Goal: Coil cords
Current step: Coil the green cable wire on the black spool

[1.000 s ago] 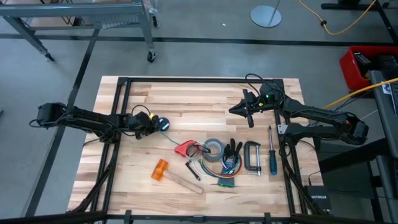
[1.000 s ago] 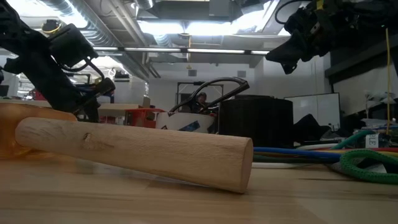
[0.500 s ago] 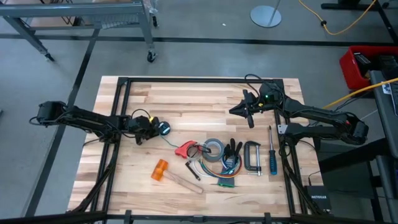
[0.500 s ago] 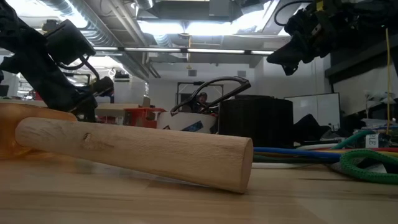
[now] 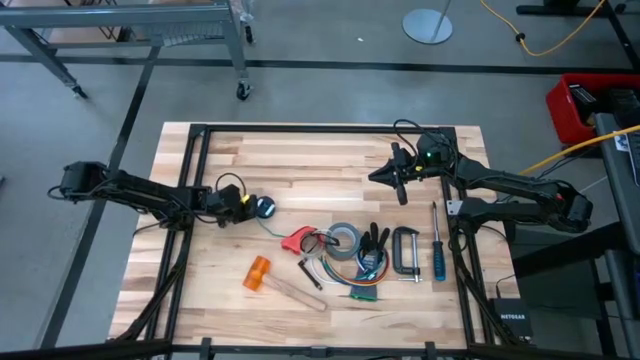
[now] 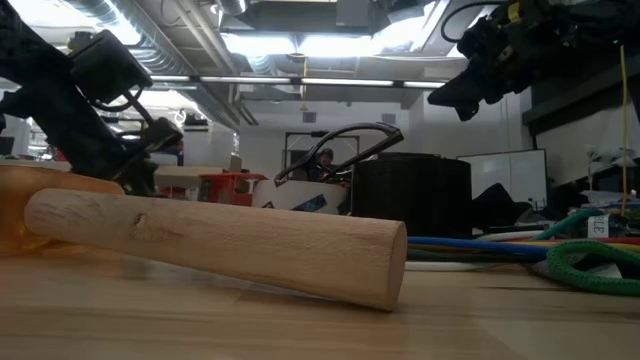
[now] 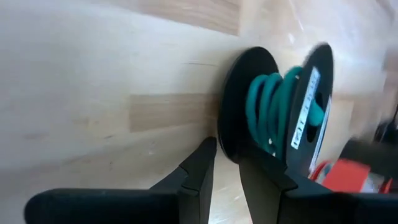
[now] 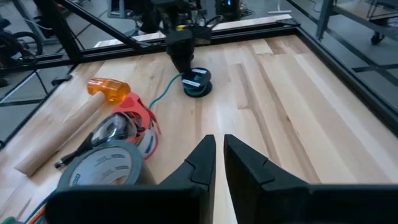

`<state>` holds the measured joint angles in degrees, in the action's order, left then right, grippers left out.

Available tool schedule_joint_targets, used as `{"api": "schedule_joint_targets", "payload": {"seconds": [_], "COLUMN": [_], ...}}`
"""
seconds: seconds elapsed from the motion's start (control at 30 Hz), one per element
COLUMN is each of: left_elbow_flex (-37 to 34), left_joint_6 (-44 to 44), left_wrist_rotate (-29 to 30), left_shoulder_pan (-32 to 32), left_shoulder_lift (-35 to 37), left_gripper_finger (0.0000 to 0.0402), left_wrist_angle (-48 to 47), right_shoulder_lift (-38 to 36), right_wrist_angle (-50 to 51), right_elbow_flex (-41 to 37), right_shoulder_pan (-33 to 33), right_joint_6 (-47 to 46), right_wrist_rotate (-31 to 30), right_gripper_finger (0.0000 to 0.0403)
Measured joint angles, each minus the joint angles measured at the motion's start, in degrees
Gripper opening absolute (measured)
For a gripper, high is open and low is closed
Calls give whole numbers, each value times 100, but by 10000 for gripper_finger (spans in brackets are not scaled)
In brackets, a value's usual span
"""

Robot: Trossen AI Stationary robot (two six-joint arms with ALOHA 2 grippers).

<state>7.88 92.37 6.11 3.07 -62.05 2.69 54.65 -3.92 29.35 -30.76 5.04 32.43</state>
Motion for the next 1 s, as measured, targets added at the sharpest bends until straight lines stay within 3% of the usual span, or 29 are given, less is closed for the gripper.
{"api": "schedule_joint_targets", "payload": {"seconds": [0.1,0.27,0.8,1.0], "left_elbow_flex": [-2,31,63,49], "left_joint_6": [-545,-560,722,1181], "left_wrist_rotate": [-1,-19,40,-51], "left_shoulder_pan": [-41,-41,-35,-30], "left_shoulder_lift": [-5,8,25,176], "left_gripper_finger": [70,70,69,36], "left_wrist_angle": [18,-212,-442,-560], "right_shoulder_lift": [-1,0,0,-2], "right_wrist_angle": [13,127,215,297], "right_elbow_flex": [2,1,2,2], "right_shoulder_pan": [0,0,0,-2], "right_joint_6": [0,0,-2,-2], "right_wrist_rotate": [-98,-144,-153,-162], "right_gripper_finger": [37,37,37,37]}}
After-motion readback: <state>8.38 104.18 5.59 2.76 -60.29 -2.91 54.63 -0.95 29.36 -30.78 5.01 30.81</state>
